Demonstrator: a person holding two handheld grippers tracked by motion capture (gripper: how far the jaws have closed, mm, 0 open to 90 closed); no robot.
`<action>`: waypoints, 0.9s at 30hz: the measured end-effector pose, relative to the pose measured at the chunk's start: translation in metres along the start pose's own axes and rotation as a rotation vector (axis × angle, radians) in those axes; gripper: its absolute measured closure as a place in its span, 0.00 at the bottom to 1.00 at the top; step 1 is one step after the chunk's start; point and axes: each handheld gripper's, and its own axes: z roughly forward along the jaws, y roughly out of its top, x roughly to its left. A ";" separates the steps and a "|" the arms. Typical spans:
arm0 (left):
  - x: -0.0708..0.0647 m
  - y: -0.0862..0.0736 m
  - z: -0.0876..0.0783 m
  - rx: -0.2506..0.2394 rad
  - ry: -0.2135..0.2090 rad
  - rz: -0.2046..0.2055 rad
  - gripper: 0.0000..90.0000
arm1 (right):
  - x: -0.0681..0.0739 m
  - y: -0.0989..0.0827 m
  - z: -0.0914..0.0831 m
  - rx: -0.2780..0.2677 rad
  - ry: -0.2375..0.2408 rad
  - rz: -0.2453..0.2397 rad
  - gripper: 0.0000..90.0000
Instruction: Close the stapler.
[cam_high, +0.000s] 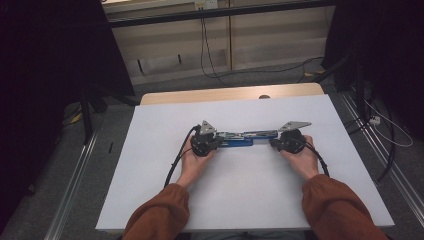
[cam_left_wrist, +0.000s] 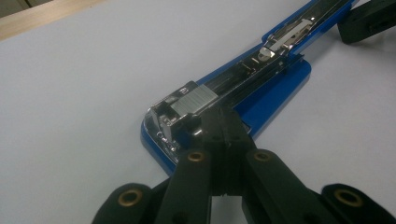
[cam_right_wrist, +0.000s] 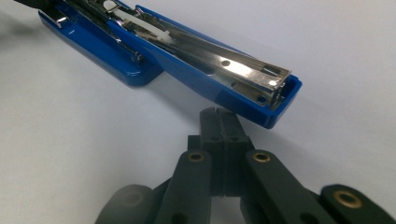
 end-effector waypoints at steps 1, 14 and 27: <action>0.001 0.000 0.000 -0.003 -0.013 0.001 1.00 | 0.000 0.000 0.000 -0.001 0.002 -0.001 1.00; 0.001 0.000 0.001 -0.011 -0.018 -0.002 1.00 | 0.002 0.002 -0.001 -0.040 0.004 -0.009 1.00; 0.001 -0.001 0.000 -0.005 -0.031 0.001 1.00 | 0.002 0.003 -0.001 -0.074 0.009 -0.002 1.00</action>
